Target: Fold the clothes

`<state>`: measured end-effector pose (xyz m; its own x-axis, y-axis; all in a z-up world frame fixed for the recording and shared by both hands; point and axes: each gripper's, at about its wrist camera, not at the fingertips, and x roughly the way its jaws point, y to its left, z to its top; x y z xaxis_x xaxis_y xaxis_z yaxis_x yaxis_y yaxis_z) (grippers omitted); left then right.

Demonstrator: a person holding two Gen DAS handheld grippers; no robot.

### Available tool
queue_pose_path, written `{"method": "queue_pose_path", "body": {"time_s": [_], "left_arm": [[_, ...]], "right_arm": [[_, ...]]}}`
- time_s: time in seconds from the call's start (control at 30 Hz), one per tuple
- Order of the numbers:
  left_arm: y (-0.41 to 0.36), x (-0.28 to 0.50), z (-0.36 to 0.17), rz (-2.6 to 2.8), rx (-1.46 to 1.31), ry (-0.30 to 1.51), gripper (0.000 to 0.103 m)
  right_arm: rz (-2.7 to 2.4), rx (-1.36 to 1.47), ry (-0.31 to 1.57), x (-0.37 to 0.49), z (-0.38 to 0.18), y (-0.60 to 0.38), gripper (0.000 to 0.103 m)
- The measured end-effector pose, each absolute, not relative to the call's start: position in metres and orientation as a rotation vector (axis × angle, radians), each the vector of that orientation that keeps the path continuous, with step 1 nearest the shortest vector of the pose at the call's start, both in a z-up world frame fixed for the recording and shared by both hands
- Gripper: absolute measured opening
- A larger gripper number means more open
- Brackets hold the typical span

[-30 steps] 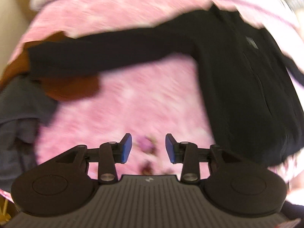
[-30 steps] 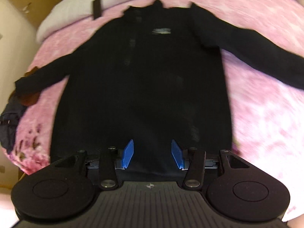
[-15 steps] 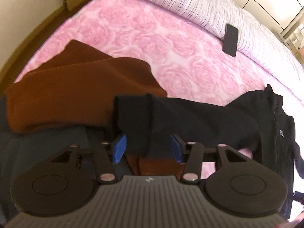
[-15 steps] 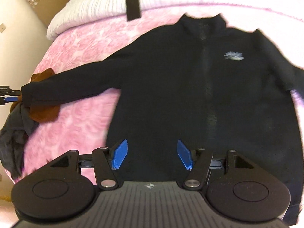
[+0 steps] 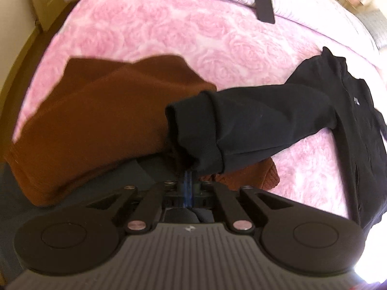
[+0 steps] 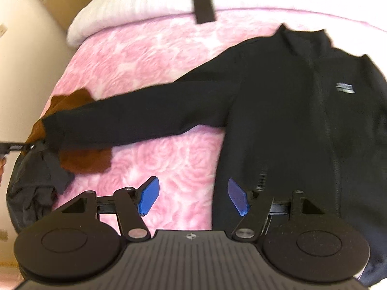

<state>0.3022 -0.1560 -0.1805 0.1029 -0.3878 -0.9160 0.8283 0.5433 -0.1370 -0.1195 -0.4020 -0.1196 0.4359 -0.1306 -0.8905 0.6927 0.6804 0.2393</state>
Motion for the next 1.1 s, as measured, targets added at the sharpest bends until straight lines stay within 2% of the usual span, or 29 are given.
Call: {"method": "queue_pose_path", "body": {"time_s": [0.13, 0.23, 0.3, 0.37, 0.43, 0.6, 0.67, 0.87, 1.1], "left_arm": [[-0.167, 0.281, -0.155, -0.984, 0.545, 1.071, 0.014], [-0.178, 0.262, -0.135, -1.014, 0.596, 1.015, 0.034], [-0.186, 0.246, -0.122, -1.041, 0.619, 0.987, 0.044], [-0.195, 0.227, -0.11, -1.072, 0.632, 0.967, 0.065], [-0.204, 0.204, -0.099, -1.111, 0.637, 0.953, 0.075], [-0.226, 0.146, -0.071, -1.219, 0.67, 0.895, 0.09], [-0.232, 0.12, -0.061, -1.268, 0.698, 0.856, 0.099], [-0.237, 0.048, -0.036, -1.376, 0.76, 0.78, 0.102], [-0.218, -0.019, -0.024, -1.451, 0.837, 0.704, 0.102]], "right_arm": [[-0.685, 0.637, 0.96, -0.14, -0.092, -0.398, 0.08], [-0.776, 0.61, 0.953, -0.159, -0.074, -0.392, 0.088], [-0.839, 0.607, 0.958, -0.172, -0.063, -0.388, 0.088], [-0.898, 0.613, 0.968, -0.185, -0.053, -0.385, 0.088], [-0.952, 0.629, 0.973, -0.201, -0.043, -0.381, 0.088], [-1.032, 0.631, 0.951, -0.242, -0.014, -0.36, 0.088], [-1.057, 0.621, 0.934, -0.257, -0.005, -0.348, 0.088], [-1.129, 0.591, 0.882, -0.305, 0.022, -0.311, 0.088], [-1.131, 0.641, 0.864, -0.341, 0.021, -0.254, 0.088]]}}
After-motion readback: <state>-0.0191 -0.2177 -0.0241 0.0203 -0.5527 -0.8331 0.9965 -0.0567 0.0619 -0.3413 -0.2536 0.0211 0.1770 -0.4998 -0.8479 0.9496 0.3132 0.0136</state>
